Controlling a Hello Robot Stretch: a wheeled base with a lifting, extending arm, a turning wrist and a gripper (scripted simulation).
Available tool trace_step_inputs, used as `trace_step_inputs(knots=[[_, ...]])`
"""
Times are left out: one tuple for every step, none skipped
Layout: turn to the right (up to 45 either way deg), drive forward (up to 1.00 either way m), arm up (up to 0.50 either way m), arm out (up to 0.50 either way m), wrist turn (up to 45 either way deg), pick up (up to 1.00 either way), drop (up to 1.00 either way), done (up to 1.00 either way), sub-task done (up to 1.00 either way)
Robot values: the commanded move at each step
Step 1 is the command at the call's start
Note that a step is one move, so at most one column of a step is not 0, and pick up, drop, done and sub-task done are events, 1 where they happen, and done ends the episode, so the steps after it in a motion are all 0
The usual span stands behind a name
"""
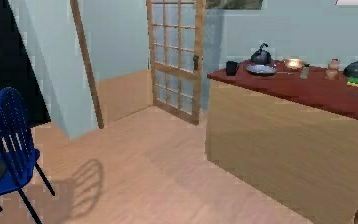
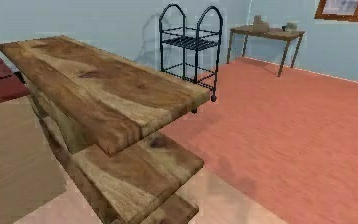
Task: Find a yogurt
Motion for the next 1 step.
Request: trace_step_inputs(knots=[[-9.0, 0.00, 0.00, 0.00, 0.0, 0.00, 0.00, 0.00, 0.00]])
